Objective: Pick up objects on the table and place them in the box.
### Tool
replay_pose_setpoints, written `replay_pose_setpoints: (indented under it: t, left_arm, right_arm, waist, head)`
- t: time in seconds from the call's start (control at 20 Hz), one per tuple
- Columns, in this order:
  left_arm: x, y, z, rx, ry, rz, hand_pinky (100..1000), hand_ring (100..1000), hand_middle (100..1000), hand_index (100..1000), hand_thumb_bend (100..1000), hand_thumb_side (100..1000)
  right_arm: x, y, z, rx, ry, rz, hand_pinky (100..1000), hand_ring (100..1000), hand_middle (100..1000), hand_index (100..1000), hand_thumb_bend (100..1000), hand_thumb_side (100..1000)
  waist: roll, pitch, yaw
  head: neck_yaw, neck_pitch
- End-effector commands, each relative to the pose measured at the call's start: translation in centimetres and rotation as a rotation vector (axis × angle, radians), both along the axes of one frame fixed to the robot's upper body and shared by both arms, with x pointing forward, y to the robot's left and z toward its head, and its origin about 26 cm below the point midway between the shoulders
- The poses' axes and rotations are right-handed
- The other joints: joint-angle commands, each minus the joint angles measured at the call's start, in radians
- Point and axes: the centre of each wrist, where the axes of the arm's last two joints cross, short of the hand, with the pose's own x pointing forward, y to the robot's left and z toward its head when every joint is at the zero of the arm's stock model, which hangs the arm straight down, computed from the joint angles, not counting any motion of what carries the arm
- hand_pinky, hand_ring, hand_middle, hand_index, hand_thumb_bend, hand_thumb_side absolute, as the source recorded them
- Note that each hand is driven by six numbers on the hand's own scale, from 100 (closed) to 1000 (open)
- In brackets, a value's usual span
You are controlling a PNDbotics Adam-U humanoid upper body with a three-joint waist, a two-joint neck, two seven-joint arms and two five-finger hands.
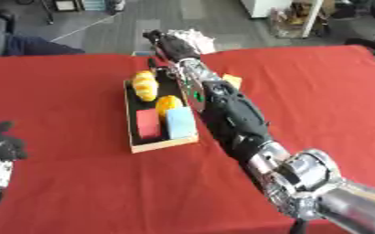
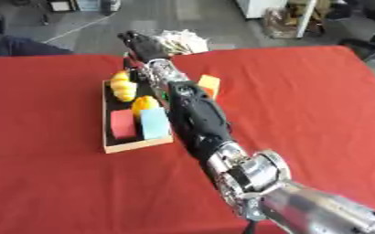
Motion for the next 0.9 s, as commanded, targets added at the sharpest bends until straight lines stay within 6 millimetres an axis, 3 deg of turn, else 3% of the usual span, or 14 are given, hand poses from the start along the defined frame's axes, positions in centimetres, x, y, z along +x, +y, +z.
replay_pose_setpoints:
  t: [0.05,0.2,0.45,0.75,0.9]
  left_arm:
    - [0.1,0.4,0.5,0.016,-0.021,0.003,757,559,566,841,100,590]
    - [0.0,0.6,0.4,0.026,-0.014,0.007,757,559,566,842,100,594]
    - [-0.1,0.9,0.1,0.037,-0.005,0.016,758,559,566,844,100,595]
    - [-0.2,1.1,-0.2,0.043,0.003,0.026,757,559,565,845,100,595]
    - [-0.3,1.2,-0.4,0.043,0.008,0.033,757,559,565,845,100,597]
  right_arm:
    - [0.8,-3.5,2.0,0.062,-0.005,-0.095,805,906,947,986,100,136]
    - [0.8,-6.5,0.6,0.107,0.145,-0.089,883,983,985,1000,100,286]
    - [0.5,-10.6,-0.2,0.08,0.346,-0.01,927,1000,1000,1000,100,361]
    - [0.0,-13.3,-0.9,-0.031,0.455,-0.043,962,1000,1000,1000,100,416]
    - [-0.3,-13.7,-1.9,-0.063,0.506,-0.044,963,1000,1000,1000,100,487]
  waist:
    - [-0.009,-0.007,-0.006]
    - [-0.014,-0.009,-0.021]
    - [-0.017,-0.018,-0.044]
    - [-0.019,-0.026,-0.061]
    - [-0.018,-0.029,-0.068]
  head:
    - [-0.002,-0.015]
    - [-0.003,-0.014]
    - [0.004,-0.007]
    - [0.015,-0.003]
    - [0.021,0.0]
